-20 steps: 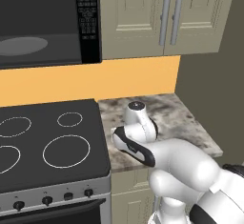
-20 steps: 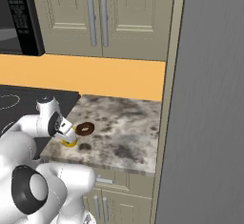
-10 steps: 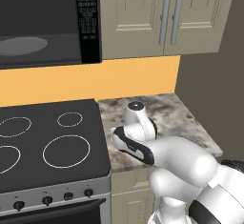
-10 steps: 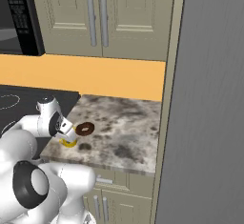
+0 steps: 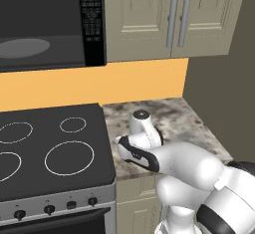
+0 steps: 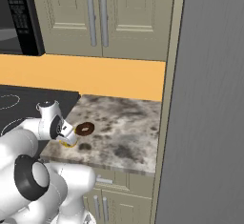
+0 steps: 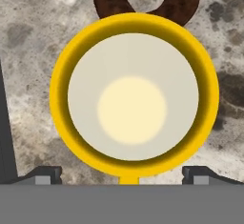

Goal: Pick the mug from the counter and place it inside the microwave. Then close the microwave.

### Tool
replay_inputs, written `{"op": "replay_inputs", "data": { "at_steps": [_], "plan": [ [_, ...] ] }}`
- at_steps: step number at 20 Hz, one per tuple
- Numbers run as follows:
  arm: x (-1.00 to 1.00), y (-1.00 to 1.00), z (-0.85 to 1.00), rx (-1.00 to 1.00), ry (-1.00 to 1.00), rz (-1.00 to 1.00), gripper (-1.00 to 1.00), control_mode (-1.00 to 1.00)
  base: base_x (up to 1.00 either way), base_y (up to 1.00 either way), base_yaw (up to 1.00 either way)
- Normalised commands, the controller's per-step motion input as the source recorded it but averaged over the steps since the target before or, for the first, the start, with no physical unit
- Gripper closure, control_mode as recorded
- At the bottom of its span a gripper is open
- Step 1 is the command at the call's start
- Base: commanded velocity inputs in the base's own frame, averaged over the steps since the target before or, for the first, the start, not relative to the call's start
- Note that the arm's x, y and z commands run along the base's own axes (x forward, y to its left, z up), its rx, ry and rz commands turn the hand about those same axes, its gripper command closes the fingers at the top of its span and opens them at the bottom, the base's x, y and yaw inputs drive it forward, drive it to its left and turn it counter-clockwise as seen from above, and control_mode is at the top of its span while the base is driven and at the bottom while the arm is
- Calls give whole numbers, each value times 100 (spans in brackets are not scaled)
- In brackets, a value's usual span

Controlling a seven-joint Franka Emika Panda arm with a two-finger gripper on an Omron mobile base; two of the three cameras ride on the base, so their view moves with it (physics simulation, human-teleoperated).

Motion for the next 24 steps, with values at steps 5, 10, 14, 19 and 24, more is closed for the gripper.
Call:
{"op": "replay_inputs", "data": {
  "at_steps": [5,10,14,19,24],
  "plan": [
    [0,0,-1,0,0,0,-100,-100,0,0,0],
    [0,0,0,0,0,0,100,-100,0,0,0],
    [0,0,0,0,0,0,100,-100,0,0,0],
    [0,0,0,0,0,0,100,-100,0,0,0],
    [1,-5,0,0,0,0,100,-100,0,0,0]
  ]
}}
